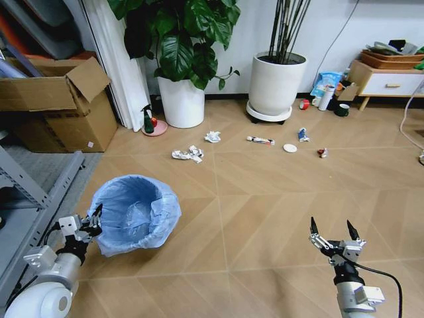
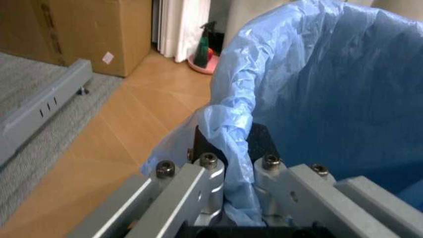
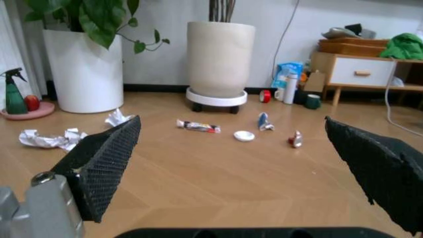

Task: Pick up the trash bin and place the garbage on the floor into it.

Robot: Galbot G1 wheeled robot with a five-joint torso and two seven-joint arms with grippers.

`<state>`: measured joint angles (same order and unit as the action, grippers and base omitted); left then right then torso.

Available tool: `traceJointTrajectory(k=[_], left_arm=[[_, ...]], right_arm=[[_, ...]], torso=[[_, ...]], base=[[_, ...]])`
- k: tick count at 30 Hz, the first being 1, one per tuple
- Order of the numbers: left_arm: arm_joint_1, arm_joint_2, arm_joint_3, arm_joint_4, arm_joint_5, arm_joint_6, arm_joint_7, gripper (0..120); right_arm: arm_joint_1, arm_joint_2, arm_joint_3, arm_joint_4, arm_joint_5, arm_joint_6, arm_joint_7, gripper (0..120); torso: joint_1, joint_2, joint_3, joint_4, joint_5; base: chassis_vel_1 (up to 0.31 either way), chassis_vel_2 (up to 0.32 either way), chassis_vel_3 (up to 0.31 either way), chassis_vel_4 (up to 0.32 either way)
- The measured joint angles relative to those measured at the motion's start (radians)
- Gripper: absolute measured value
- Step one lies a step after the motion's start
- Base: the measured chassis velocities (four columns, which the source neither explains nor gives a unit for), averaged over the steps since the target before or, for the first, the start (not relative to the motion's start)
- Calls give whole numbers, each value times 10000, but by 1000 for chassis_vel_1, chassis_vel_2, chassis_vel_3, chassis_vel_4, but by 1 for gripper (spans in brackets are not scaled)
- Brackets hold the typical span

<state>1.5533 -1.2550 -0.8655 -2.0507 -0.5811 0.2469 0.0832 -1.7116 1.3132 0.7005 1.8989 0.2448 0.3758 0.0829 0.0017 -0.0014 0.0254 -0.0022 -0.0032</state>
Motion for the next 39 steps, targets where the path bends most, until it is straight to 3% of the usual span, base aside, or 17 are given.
traceJointTrajectory(k=[39], left_arm=[[17,-154,3,-20,18,-22,-10,0]], right_arm=[[172,-29,-450,-242,42,657,-265,100]], torso=[[3,-1,3,-1,-3]], base=[[-111,294,110,-297]])
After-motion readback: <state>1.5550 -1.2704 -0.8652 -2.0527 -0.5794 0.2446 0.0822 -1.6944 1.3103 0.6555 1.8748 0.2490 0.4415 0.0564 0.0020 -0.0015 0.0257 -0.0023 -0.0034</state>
